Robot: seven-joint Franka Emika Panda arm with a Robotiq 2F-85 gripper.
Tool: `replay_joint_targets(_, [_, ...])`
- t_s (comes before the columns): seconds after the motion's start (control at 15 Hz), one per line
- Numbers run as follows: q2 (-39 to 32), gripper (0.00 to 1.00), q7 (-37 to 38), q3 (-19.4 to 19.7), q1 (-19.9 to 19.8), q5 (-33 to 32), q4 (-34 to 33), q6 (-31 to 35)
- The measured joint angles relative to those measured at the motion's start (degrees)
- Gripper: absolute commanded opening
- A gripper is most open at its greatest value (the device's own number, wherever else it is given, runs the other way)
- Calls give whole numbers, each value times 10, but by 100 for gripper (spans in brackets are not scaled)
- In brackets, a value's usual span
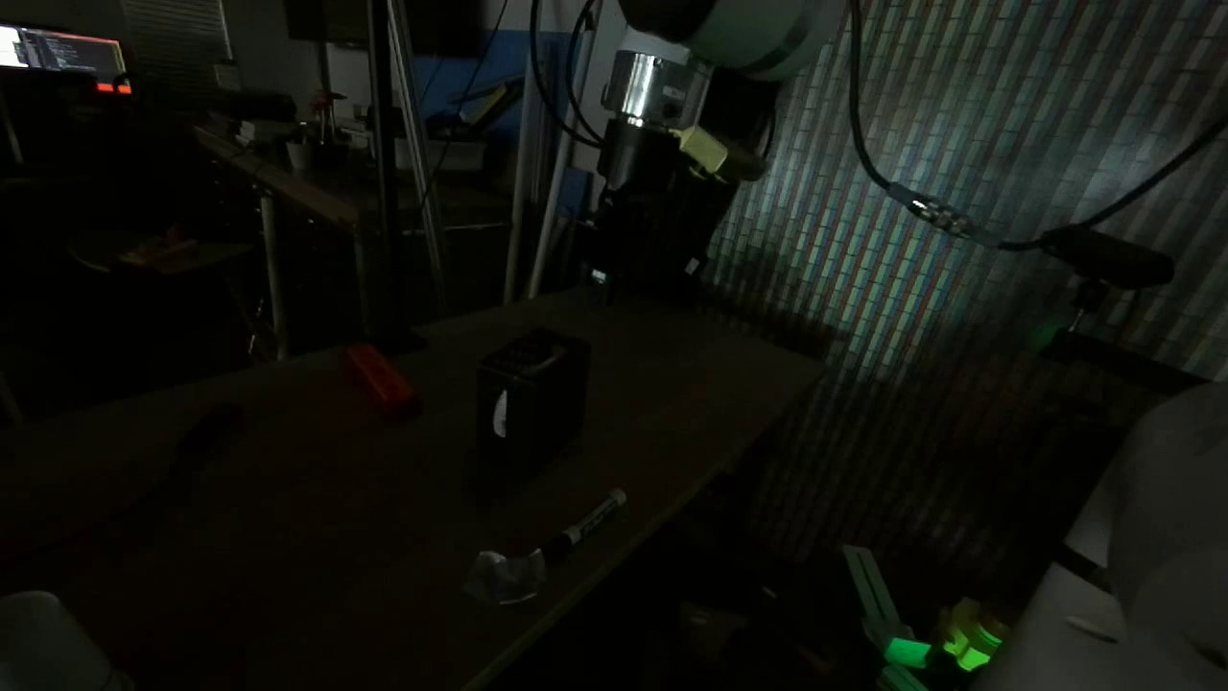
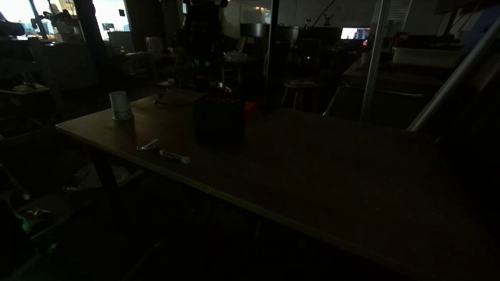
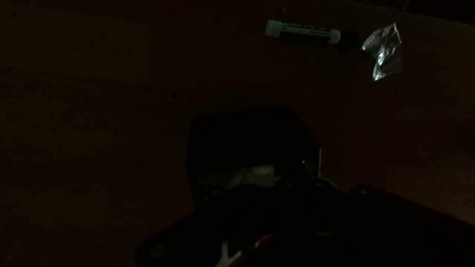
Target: Put the white towel in the black basket.
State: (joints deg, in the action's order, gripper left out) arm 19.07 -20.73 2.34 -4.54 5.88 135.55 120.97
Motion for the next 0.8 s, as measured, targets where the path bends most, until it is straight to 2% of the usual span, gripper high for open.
replay_joint_targets(0.2, [54, 20, 30, -2, 13, 0, 49, 0])
replay_joint_targets(0.8, [72, 21, 37, -2, 15, 0, 65, 0])
